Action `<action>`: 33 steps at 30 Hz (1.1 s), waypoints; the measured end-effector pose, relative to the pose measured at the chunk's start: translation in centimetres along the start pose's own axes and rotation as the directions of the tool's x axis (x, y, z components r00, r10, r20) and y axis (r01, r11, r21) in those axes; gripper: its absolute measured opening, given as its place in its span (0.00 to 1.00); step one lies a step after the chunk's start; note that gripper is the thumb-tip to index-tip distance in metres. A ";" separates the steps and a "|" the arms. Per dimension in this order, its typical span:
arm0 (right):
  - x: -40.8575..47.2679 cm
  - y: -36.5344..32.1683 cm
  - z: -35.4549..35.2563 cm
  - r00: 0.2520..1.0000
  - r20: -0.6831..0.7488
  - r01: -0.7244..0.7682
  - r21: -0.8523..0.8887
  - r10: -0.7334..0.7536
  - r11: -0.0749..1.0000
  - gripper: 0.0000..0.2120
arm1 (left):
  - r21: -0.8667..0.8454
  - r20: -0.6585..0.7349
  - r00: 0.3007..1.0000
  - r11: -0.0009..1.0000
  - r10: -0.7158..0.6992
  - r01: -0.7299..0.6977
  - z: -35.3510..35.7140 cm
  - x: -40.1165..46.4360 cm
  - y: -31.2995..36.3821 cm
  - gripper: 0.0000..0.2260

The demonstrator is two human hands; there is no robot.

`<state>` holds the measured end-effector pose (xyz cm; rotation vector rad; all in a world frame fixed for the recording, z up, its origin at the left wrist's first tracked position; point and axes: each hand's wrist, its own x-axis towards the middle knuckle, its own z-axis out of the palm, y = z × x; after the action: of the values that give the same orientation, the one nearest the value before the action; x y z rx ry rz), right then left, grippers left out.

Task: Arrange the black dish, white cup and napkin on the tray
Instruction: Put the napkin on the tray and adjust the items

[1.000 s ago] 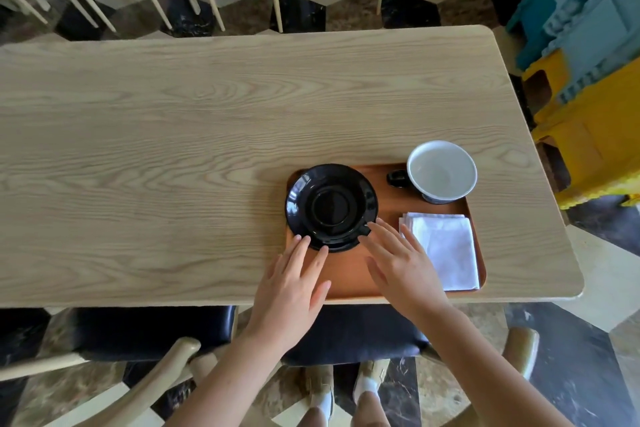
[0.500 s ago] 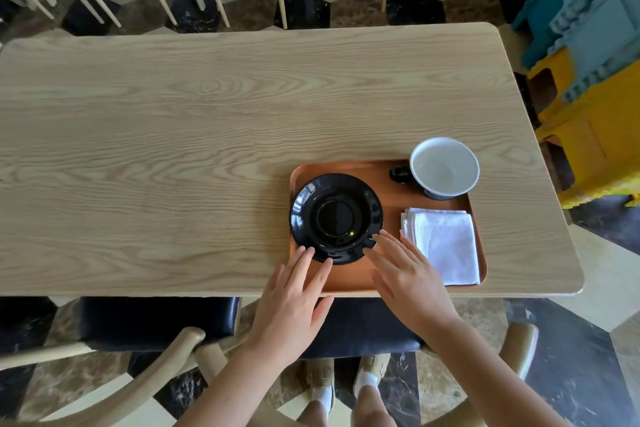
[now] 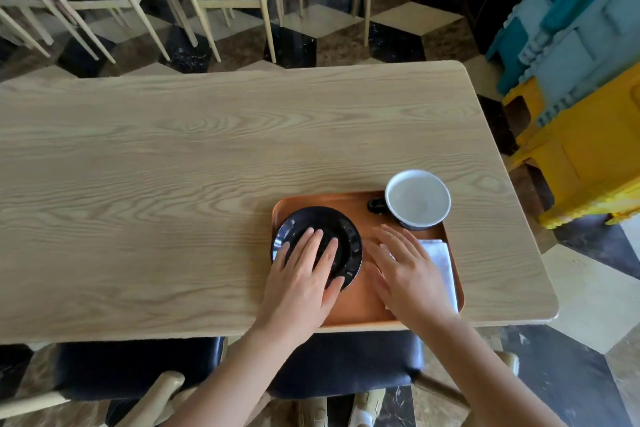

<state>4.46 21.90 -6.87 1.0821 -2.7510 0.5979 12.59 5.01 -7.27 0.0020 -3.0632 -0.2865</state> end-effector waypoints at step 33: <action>4.0 9.2 -0.5 0.808 0.168 -0.583 0.374 0.565 0.721 0.22 | -0.590 0.138 0.933 0.728 -0.334 0.348 2.3 11.5 3.1 0.19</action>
<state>-4.72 25.65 -8.31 0.2266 -3.0672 1.2911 1.00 8.39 -8.23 0.5384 -2.8090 -1.2882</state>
